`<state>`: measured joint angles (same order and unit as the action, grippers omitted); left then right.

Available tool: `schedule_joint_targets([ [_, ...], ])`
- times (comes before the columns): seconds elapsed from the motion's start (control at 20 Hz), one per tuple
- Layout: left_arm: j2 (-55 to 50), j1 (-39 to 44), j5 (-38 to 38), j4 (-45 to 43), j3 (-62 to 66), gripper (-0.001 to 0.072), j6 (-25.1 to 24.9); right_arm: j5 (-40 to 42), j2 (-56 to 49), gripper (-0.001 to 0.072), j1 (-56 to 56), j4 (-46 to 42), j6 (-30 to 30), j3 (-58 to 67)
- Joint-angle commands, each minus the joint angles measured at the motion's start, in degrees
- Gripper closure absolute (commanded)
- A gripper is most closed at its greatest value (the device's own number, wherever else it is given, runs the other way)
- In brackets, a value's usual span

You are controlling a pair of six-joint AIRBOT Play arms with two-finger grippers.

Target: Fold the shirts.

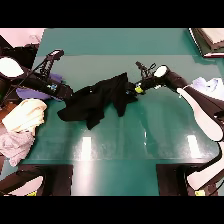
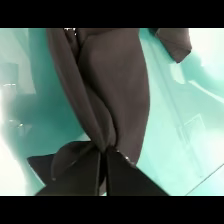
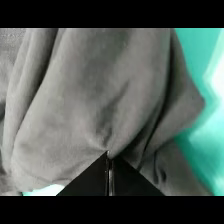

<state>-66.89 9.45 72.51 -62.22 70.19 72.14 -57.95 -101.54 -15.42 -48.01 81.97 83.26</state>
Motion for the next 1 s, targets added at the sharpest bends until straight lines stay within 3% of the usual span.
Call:
schedule_joint_targets([
  [0.0,0.1,0.0,0.6,-8.4,3.0,0.0681,3.0,-2.5,5.3,0.0699,1.5,-6.9,-0.4,0.4],
  [0.15,0.1,0.0,3.0,-19.2,14.5,0.0681,5.7,-10.0,17.1,0.0699,6.4,-18.9,-0.3,0.4],
  [0.3,0.1,0.0,5.2,-21.4,27.2,0.0681,5.7,-14.7,28.8,0.0699,12.6,-26.7,1.1,0.4],
  [0.7,0.5,0.0,16.2,-20.3,48.0,0.0681,6.6,-15.3,51.0,0.0699,22.3,-27.0,1.1,0.4],
  [0.95,8.8,0.0,13.0,-12.8,48.1,0.0681,7.6,-11.4,62.3,0.0699,26.5,-27.0,1.1,0.9],
])
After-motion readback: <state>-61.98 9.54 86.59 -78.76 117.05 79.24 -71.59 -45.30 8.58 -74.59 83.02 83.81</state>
